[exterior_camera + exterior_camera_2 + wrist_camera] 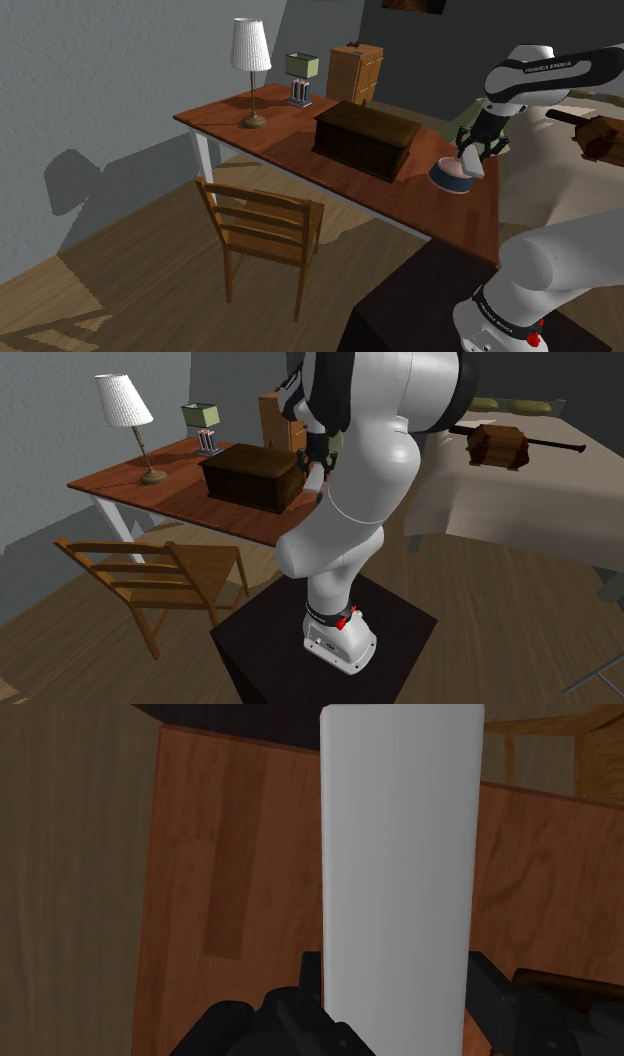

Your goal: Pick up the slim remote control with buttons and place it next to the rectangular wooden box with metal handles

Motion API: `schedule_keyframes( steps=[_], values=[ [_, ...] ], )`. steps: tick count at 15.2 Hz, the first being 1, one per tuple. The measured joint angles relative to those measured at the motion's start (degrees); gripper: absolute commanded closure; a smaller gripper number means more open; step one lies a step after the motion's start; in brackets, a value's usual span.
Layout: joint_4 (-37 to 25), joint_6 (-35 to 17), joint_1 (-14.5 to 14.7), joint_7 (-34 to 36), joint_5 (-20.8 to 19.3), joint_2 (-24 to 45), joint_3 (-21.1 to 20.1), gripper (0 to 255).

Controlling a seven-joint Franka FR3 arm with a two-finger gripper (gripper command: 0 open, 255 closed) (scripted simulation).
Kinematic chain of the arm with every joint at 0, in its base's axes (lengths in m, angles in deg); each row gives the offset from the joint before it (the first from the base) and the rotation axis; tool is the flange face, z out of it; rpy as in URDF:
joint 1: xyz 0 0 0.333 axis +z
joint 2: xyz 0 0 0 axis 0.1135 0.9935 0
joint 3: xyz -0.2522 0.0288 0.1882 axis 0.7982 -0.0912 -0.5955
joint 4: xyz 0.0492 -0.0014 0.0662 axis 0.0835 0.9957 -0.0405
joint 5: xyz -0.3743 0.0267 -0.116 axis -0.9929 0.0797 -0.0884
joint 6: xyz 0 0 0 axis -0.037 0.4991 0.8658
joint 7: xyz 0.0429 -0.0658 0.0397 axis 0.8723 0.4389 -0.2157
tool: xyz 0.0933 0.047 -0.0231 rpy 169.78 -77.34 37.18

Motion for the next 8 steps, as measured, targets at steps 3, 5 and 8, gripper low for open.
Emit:
schedule_keyframes(
  steps=[3, 5, 8],
  values=[
    [-2.7, 0.0, 1.7, 2.1, 1.6, 2.8, -1.6, 255],
    [-4.8, -0.2, 2.9, 3.6, 2.7, 5.2, -2.6, 255],
    [-7.8, -1.0, 4.9, 6.6, 4.5, 9.2, -4.8, 255]
  ],
)
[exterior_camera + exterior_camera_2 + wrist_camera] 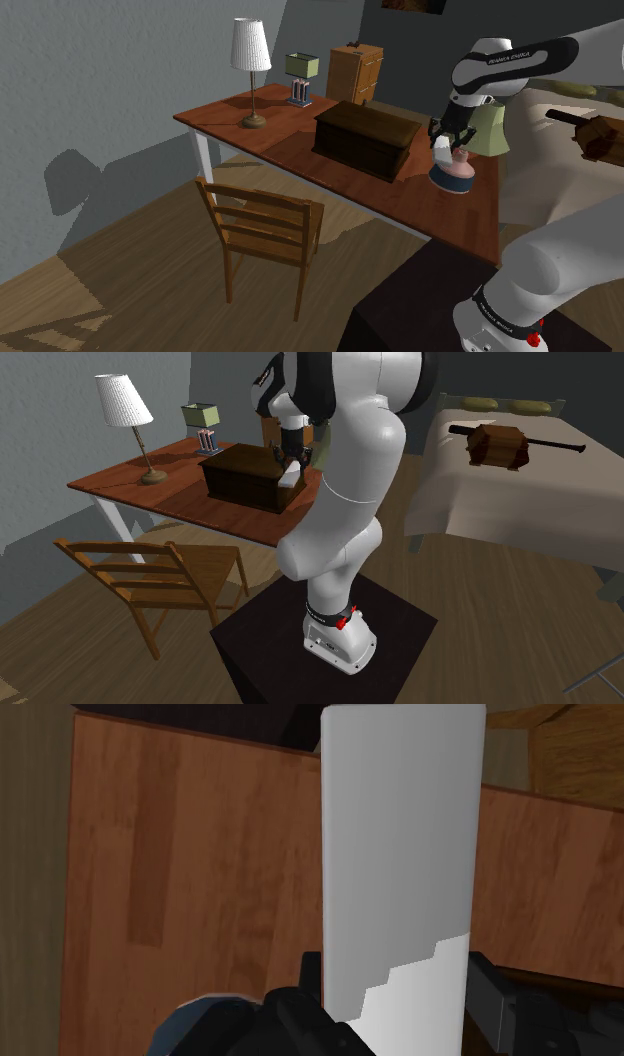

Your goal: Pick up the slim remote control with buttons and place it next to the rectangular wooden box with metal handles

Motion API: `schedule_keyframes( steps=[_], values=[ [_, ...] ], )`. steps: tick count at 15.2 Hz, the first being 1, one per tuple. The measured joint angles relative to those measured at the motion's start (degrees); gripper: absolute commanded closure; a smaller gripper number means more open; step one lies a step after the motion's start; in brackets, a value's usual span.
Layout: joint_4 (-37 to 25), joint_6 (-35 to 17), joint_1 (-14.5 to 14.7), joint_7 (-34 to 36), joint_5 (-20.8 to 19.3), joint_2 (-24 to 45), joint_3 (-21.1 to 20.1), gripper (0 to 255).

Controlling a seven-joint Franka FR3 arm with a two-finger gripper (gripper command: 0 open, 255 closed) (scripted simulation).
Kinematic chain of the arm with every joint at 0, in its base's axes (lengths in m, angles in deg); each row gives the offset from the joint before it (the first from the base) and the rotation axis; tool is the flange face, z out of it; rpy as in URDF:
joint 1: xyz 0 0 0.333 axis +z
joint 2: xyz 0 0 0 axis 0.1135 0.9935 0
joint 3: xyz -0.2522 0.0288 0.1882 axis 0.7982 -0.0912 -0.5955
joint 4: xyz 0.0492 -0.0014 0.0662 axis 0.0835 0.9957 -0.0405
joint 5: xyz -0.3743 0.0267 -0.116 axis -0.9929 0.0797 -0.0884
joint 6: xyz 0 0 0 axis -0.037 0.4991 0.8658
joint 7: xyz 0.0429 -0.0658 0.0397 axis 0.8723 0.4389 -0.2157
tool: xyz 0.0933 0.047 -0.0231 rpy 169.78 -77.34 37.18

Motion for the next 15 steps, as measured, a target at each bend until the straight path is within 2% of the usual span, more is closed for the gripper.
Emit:
schedule_keyframes(
  steps=[5, 15],
  values=[
    [-7.2, 0.1, 2.9, 4.4, 2.5, 7.3, -3.0, 255],
    [-3.6, -7.6, 3.2, 4.2, 3.4, 11.4, -3.0, 255]
  ],
)
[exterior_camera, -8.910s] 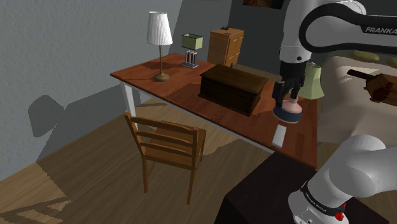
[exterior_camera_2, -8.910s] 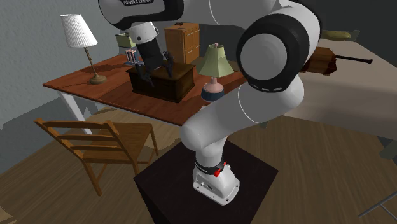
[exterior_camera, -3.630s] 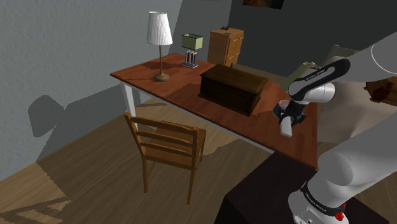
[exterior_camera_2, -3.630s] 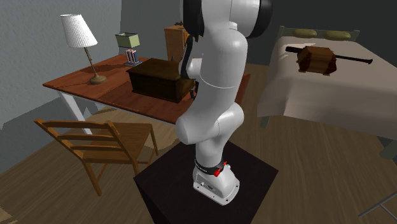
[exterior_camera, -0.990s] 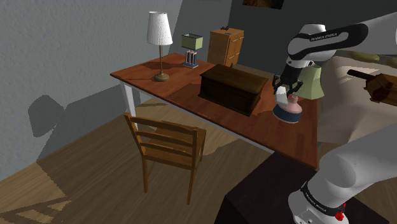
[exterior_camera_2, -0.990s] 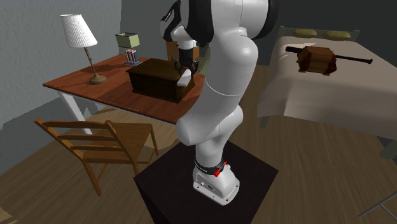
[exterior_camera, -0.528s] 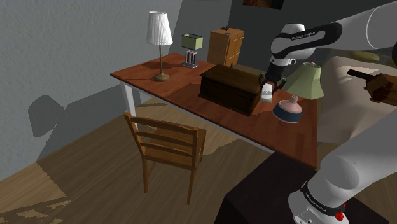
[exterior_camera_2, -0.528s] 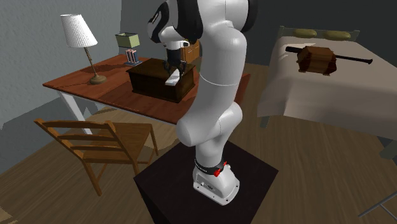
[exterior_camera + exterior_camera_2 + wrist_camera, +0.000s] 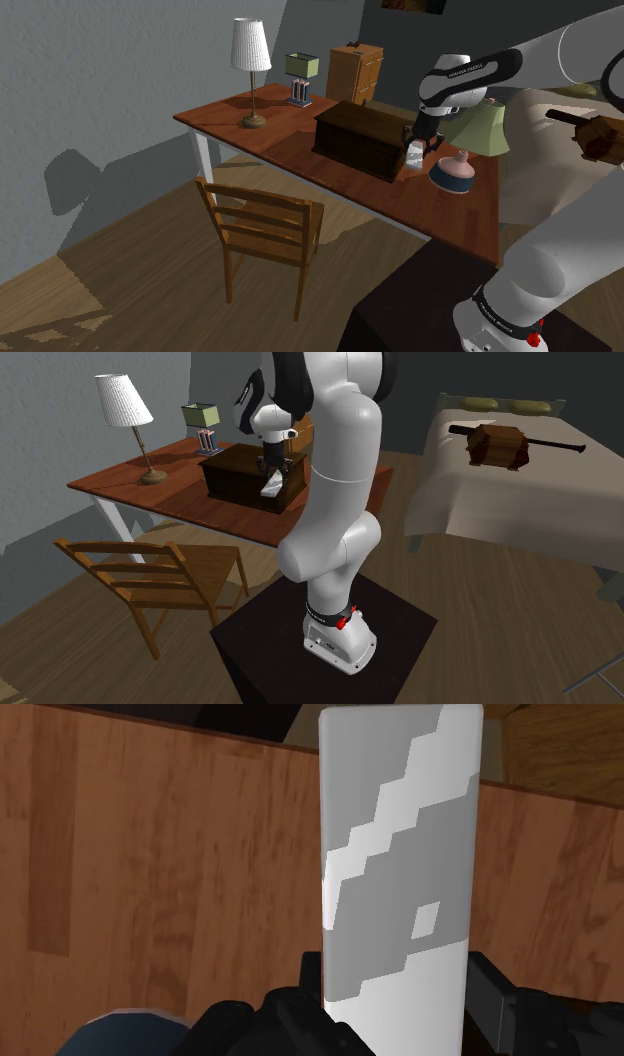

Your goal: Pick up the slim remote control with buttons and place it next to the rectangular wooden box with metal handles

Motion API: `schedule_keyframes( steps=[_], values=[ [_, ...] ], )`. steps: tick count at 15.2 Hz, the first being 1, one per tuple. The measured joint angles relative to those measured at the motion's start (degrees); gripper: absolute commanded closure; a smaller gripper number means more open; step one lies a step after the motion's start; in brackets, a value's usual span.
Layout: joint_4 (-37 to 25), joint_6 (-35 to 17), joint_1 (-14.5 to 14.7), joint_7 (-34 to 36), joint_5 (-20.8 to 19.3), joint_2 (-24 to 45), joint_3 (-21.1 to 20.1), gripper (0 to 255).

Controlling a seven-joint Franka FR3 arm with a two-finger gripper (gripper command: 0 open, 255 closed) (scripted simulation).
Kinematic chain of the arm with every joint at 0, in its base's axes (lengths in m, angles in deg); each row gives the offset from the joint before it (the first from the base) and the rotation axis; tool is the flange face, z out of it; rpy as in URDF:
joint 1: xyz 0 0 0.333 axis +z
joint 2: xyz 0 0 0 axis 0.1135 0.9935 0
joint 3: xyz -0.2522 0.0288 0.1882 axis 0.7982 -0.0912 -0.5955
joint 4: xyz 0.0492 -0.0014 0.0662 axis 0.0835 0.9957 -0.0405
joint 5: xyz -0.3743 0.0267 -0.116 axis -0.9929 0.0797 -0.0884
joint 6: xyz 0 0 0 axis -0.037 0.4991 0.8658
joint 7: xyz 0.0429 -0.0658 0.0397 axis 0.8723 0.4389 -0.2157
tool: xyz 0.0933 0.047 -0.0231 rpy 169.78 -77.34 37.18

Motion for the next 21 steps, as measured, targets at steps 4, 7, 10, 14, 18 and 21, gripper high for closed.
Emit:
schedule_keyframes(
  steps=[4, 7, 10, 14, 18, 21],
  values=[
    [1.5, -3.0, 0.0, -0.3, 0.4, 1.5, 0.1, 255],
    [3.0, -5.4, 0.1, -0.5, 0.6, 2.4, 0.1, 255],
    [3.9, -7.8, 0.0, -1.0, 1.0, 3.8, 0.2, 255],
    [5.2, -10.9, 0.0, -1.3, 1.5, 5.7, 0.2, 255],
    [6.4, -13.9, 0.1, -1.7, 2.2, 7.6, 0.1, 255],
    [6.8, -16.1, 0.0, -2.2, 2.9, 9.5, 0.0, 255]
  ],
)
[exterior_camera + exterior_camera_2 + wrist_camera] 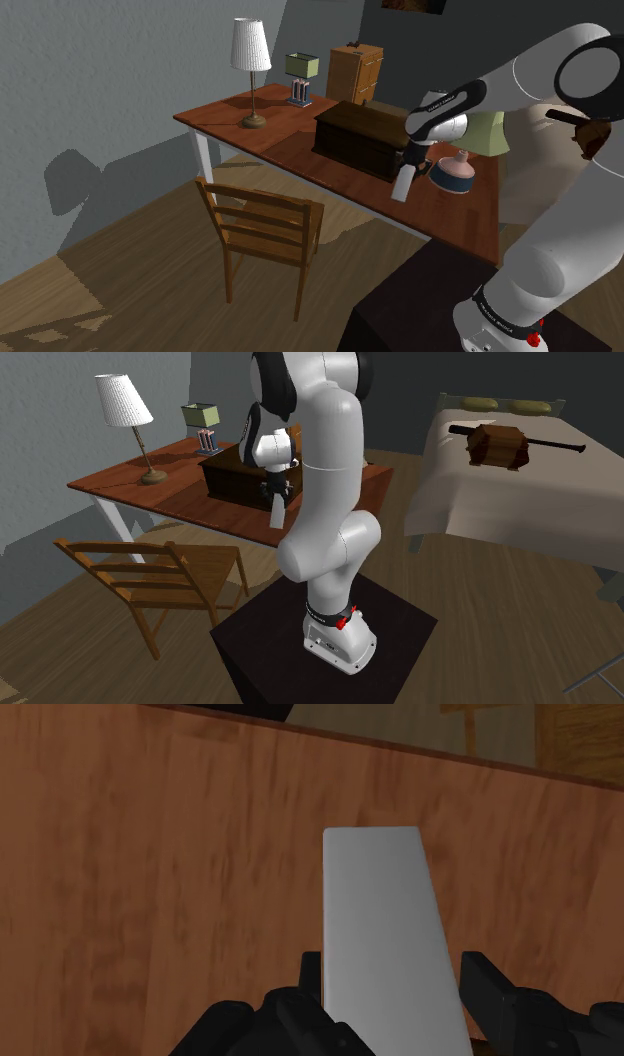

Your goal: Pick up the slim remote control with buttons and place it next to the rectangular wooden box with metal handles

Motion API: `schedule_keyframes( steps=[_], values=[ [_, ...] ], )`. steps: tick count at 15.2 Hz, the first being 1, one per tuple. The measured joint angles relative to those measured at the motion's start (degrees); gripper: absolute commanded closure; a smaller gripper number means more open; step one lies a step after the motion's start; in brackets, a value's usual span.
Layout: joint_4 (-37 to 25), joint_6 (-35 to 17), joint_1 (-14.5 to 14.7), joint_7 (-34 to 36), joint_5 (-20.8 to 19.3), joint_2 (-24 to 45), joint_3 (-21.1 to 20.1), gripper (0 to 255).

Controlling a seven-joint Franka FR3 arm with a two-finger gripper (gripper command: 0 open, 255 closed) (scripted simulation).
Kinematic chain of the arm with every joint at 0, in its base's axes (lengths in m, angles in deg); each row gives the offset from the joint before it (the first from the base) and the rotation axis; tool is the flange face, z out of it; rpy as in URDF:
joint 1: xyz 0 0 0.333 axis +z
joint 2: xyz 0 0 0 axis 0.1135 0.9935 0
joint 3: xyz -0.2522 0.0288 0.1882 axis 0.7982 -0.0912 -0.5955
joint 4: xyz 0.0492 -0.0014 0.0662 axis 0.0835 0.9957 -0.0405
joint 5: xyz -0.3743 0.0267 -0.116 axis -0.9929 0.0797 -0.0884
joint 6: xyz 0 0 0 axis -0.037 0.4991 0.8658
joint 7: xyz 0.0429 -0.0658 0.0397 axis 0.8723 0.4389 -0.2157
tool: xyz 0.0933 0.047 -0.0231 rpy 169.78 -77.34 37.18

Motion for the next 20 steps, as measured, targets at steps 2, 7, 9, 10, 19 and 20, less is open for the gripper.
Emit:
schedule_keyframes(
  steps=[2, 7, 9, 10, 19, 20],
  values=[
    [0.3, -1.5, -0.1, -0.4, 0.5, 1.3, 0.0, 255],
    [0.8, -5.4, -0.3, -1.6, 1.8, 4.4, -0.3, 255],
    [0.9, -6.9, -0.4, -2.0, 2.4, 5.7, -0.4, 255],
    [1.0, -7.4, -0.4, -2.2, 2.6, 6.0, -0.4, 255],
    [1.1, -13.4, -1.0, -3.9, 5.1, 9.7, -1.3, 255],
    [0.5, -13.2, -1.1, -3.9, 5.2, 10.2, -1.4, 255]
  ],
)
